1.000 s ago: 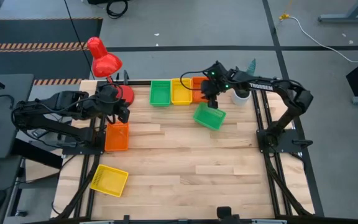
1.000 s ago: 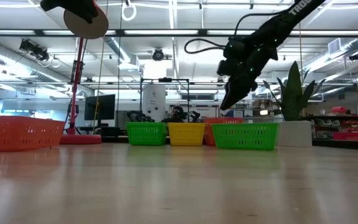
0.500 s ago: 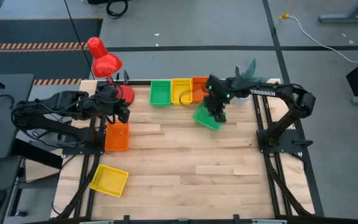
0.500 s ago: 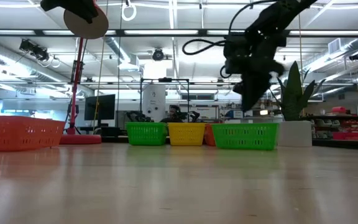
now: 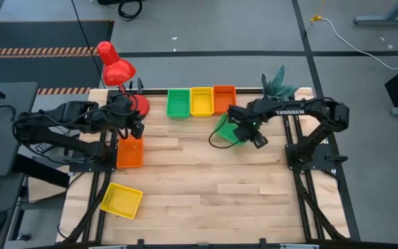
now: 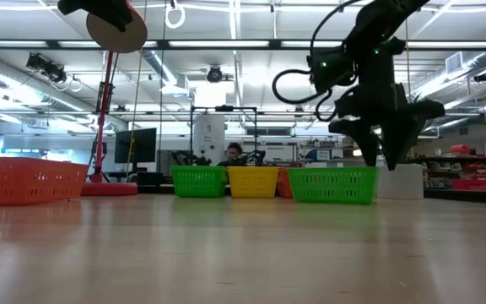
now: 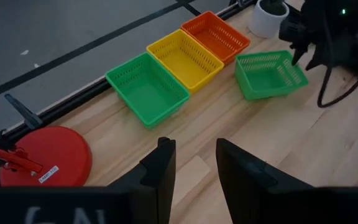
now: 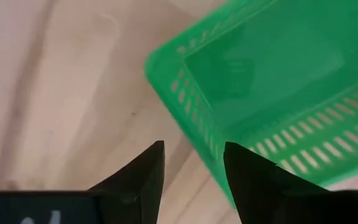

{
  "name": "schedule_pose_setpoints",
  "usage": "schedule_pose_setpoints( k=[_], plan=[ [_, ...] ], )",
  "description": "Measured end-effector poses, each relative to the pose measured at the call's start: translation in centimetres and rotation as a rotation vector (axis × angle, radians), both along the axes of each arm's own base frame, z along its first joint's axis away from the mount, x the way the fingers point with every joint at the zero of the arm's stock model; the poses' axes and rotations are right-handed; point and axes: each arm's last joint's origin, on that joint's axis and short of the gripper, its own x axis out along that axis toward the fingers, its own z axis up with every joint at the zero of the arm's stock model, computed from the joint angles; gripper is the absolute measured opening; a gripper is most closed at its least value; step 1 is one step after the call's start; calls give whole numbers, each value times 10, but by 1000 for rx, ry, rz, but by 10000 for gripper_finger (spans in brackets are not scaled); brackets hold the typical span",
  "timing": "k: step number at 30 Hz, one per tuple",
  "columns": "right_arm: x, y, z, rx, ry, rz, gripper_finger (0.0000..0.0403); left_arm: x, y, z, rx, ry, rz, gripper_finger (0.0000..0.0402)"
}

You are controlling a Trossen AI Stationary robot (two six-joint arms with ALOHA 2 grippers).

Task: Stack baskets by color
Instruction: Stack the right green bin on top of the left green bin

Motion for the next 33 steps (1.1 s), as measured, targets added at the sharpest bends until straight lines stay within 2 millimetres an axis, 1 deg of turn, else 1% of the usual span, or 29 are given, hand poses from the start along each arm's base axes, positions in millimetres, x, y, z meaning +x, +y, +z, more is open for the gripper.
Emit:
schedule_pose_setpoints(
  k=[3,6,8,10,12,13,15,18,21,23,25,29,33],
  plan=[
    [1,5,-11,-81,-12,46,164,0,0,0,0,0,-1,121],
    [3,9,-19,-126,-37,62,143,0,0,0,-1,0,-3,121],
    [5,12,-20,-133,-52,64,116,0,-1,0,-1,0,-9,121],
    [9,18,-17,-131,-62,51,78,0,-2,0,-1,0,-17,121],
    [15,24,-10,-126,-92,36,33,0,-4,0,-1,0,-27,121],
    [20,28,-6,-126,-112,31,19,0,-4,0,-1,0,-30,121],
    [28,38,4,-113,-157,21,15,0,-5,0,-1,0,-36,121],
    [45,55,23,-73,-281,-34,17,1,-7,0,6,8,-57,121],
    [62,73,40,-6,-393,-122,11,1,-9,-1,13,26,-98,121],
    [75,85,45,33,-432,-189,11,1,-11,-1,10,31,-119,121],
    [88,96,43,85,-434,-243,11,1,-12,-1,8,31,-130,121],
    [117,118,30,138,-390,-286,11,1,-15,-1,8,31,-148,121],
    [146,129,15,163,-369,-322,11,1,-18,-1,8,30,-170,121]
  ],
)
